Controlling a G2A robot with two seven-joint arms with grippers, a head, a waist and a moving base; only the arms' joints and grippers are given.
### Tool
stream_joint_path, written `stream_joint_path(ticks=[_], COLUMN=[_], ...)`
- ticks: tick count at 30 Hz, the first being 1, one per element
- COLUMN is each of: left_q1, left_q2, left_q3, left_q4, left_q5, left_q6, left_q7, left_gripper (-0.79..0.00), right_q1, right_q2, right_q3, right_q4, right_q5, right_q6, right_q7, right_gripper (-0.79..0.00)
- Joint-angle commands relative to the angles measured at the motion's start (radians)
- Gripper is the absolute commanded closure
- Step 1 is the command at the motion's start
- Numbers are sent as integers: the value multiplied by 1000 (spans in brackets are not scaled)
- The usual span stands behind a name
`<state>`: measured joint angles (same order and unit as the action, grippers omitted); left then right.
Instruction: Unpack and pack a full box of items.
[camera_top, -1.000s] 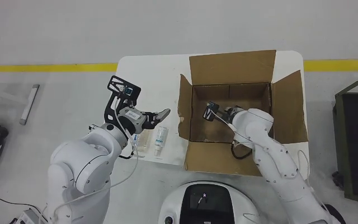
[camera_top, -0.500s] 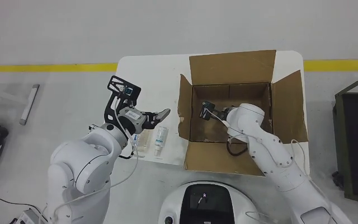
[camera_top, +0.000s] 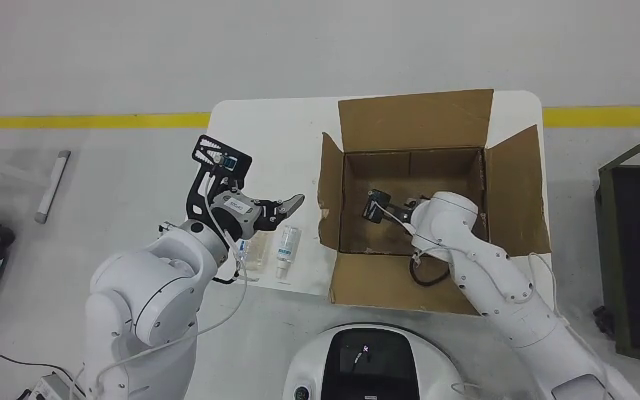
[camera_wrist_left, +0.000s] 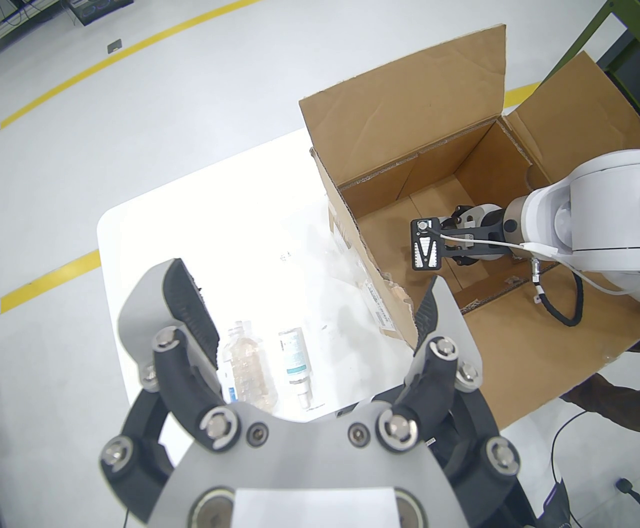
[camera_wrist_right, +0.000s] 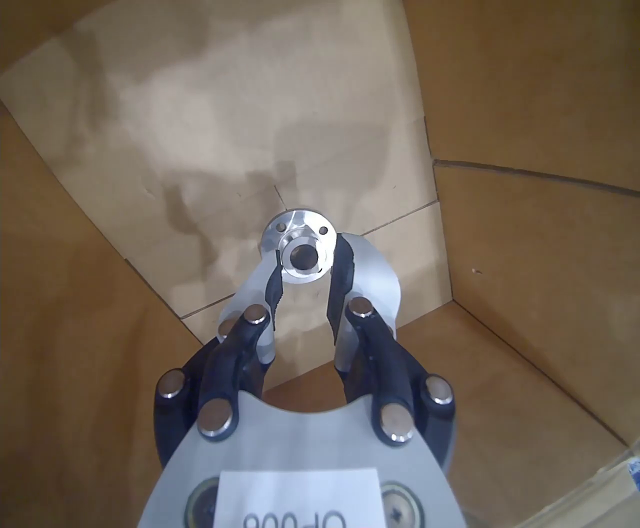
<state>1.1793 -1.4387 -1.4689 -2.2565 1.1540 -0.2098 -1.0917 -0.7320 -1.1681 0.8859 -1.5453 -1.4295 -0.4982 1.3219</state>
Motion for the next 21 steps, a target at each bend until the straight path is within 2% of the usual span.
stream_joint_path(ticks=[1, 9, 21], left_q1=[0, 0, 0], left_q2=[0, 0, 0], left_q3=[0, 0, 0], left_q4=[0, 0, 0], left_q5=[0, 0, 0], left_q6=[0, 0, 0], left_q7=[0, 0, 0], left_gripper=[-785, -785, -785], right_q1=[6, 42, 99], right_q2=[3, 12, 2], right_q3=[-10, -76, -137], right_q4=[6, 31, 106], right_q5=[4, -6, 36], right_q6=[5, 29, 49], right_q7=[5, 29, 49], right_gripper=[-256, -262, -252])
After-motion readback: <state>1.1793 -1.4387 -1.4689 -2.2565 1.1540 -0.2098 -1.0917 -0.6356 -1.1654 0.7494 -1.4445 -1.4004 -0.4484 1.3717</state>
